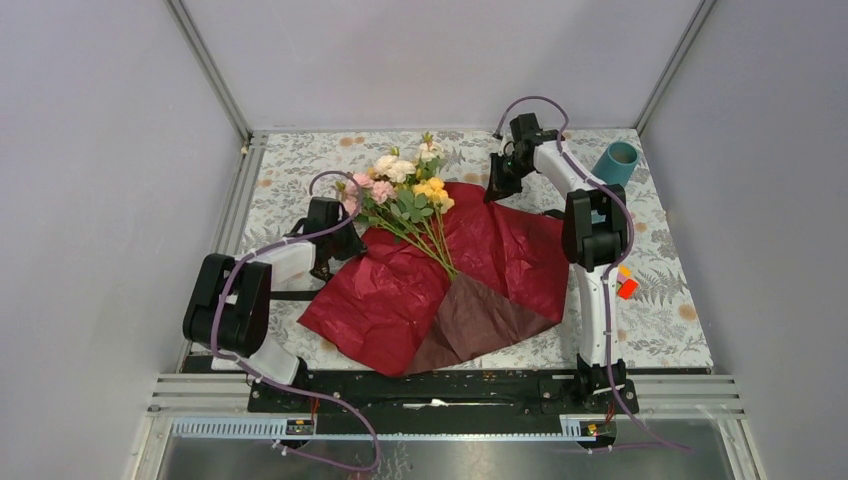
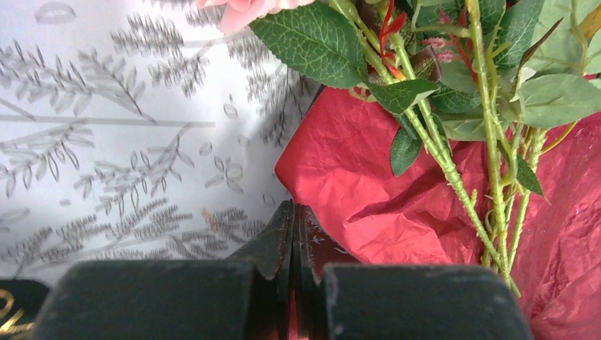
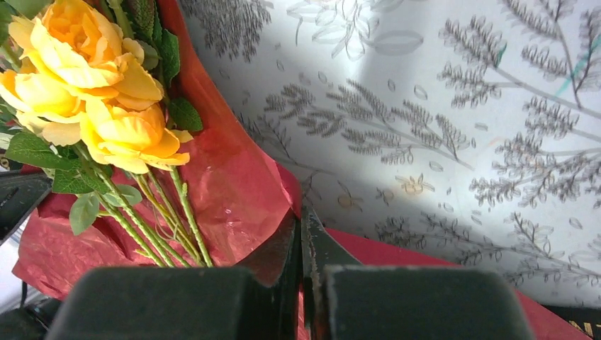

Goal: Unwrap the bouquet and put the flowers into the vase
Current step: Unfold the wrapping paper at the center of the board.

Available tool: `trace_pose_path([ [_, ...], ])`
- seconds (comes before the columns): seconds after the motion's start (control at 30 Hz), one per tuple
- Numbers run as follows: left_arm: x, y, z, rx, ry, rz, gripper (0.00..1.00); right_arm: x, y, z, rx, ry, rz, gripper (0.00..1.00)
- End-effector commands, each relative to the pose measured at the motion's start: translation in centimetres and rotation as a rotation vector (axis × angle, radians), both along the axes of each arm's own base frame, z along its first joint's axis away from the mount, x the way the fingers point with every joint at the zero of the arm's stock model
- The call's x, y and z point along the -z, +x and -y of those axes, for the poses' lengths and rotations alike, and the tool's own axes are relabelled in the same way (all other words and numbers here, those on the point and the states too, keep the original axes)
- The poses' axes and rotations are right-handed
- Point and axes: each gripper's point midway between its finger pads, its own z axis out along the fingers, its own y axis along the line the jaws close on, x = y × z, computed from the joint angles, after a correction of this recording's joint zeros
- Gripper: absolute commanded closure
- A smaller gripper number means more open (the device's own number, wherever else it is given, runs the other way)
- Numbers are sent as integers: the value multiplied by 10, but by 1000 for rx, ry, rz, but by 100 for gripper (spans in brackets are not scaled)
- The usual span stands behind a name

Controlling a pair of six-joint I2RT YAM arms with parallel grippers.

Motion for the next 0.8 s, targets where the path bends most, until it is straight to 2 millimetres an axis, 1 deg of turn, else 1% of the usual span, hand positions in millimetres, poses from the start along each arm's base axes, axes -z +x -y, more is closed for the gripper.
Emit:
trace_pose_path([
  [0.0,-25,45,-1,-36,-34,107,100,-14,27,-18,49,33,56,100],
  [0.13,-25,60,-3,-51,-43,112,100,-18,41,-29,68,46,80,100],
  [0.23,-25,72,-6,-64,-44,117,100,-16,52,-35,83,53,90,100],
  [0.27,-23,75,-7,-68,-42,115,100,-19,56,-37,88,56,101,100],
  [0.4,-22,89,-12,-79,-25,118,100,-19,67,-40,107,58,121,100],
  [0.5,-24,95,-16,-81,6,122,100,-22,71,-38,117,52,141,100],
  [0.53,-25,97,-17,-80,11,125,100,-24,71,-38,119,49,149,96],
  [0.57,-27,99,-18,-77,15,131,100,-26,71,-37,118,47,155,91],
  [0.6,-29,100,-17,-67,17,134,89,-30,71,-37,118,47,161,81],
  [0.63,-31,100,-17,-61,19,133,75,-35,71,-36,115,48,169,77],
  [0.67,-33,100,-17,-59,24,137,56,-40,70,-36,112,45,179,67],
  [0.7,-37,100,-19,-61,32,143,43,-47,69,-35,110,44,191,56],
  [0.73,-41,101,-20,-66,38,154,32,-52,68,-33,106,42,202,46],
  [0.77,-45,99,-22,-72,47,159,24,-60,67,-32,101,39,217,36],
])
